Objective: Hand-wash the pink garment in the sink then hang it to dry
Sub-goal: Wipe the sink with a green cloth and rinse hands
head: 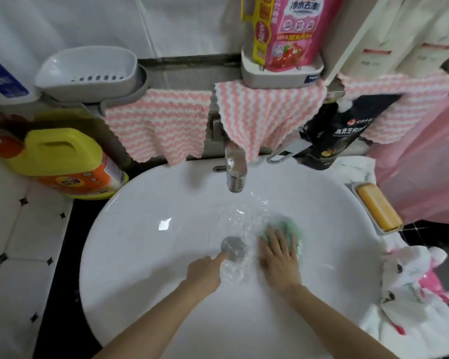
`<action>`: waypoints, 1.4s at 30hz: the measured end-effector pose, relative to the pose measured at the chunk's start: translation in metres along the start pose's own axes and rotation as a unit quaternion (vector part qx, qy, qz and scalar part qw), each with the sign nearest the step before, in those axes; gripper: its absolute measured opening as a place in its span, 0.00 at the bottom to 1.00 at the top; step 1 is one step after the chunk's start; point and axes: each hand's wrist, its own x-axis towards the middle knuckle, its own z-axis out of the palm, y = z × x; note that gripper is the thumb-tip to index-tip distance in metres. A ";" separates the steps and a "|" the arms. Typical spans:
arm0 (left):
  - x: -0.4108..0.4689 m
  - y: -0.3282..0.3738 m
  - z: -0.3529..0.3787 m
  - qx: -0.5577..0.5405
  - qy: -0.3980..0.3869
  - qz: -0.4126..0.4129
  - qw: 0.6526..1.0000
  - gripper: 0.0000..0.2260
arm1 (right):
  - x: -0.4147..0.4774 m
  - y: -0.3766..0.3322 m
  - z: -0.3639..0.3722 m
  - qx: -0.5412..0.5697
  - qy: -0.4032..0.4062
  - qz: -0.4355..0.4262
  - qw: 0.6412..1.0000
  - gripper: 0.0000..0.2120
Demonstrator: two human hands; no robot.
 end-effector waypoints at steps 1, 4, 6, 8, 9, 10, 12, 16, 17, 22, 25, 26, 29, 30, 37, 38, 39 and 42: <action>0.002 0.003 -0.002 0.016 -0.002 0.004 1.000 0.26 | -0.002 0.003 0.001 0.001 -0.003 -0.011 1.000 0.27; 0.010 0.014 -0.012 0.055 -0.009 0.009 0.998 0.25 | -0.002 0.019 0.005 -0.043 -0.025 -0.068 0.996 0.25; 0.015 0.018 -0.014 0.058 -0.011 0.010 0.998 0.25 | -0.003 0.023 -0.002 -0.015 -0.018 -0.012 1.000 0.24; 0.018 0.021 -0.017 0.053 -0.018 0.009 0.998 0.25 | -0.005 0.024 0.002 -0.030 -0.014 -0.036 0.999 0.25; 0.019 0.023 -0.020 0.050 -0.015 0.013 0.999 0.25 | -0.008 0.024 0.004 -0.040 -0.004 -0.046 0.998 0.24; 0.019 0.027 -0.022 0.043 -0.007 0.016 0.999 0.24 | -0.009 0.025 0.002 -0.026 -0.001 -0.032 0.999 0.21; 0.019 0.032 -0.027 0.014 0.035 0.029 0.999 0.21 | -0.004 0.026 -0.007 0.028 0.034 0.010 0.999 0.22; 0.008 0.020 -0.036 -0.033 0.144 0.010 0.989 0.17 | 0.003 0.033 -0.011 0.005 0.089 -0.042 0.995 0.27; 0.005 0.009 -0.034 -0.036 0.164 -0.006 0.986 0.15 | 0.006 0.036 -0.016 0.028 0.100 -0.011 0.995 0.28; -0.033 -0.057 -0.017 -0.133 0.197 -0.093 0.967 0.11 | 0.008 0.043 -0.011 0.018 0.094 -0.062 0.993 0.22; -0.062 -0.084 -0.010 -0.197 0.225 -0.135 0.945 0.08 | 0.015 0.035 -0.015 0.089 0.120 -0.023 0.988 0.06; -0.071 -0.090 -0.009 -0.214 0.239 -0.147 0.936 0.07 | 0.017 0.031 -0.014 0.082 0.105 -0.032 0.991 0.04; -0.089 -0.104 -0.005 -0.255 0.279 -0.165 0.911 0.06 | 0.016 0.017 -0.011 0.049 0.043 -0.041 0.997 0.05; -0.092 -0.108 -0.003 -0.259 0.286 -0.174 0.906 0.06 | 0.014 0.014 -0.013 0.040 -0.001 -0.035 0.999 0.02; -0.109 -0.118 -0.002 -0.248 0.351 -0.200 0.881 0.07 | 0.005 0.018 -0.006 0.053 0.127 0.040 0.990 0.08; -0.111 -0.119 0.000 -0.239 0.370 -0.209 0.873 0.07 | 0.007 0.019 -0.004 0.045 0.143 0.060 0.987 0.14; -0.112 -0.121 0.001 -0.230 0.391 -0.216 0.865 0.08 | 0.006 0.019 -0.001 0.027 0.152 0.040 0.987 0.21; -0.115 -0.120 0.000 -0.206 0.434 -0.225 0.847 0.11 | 0.005 0.021 0.009 -0.053 0.157 -0.129 0.978 0.28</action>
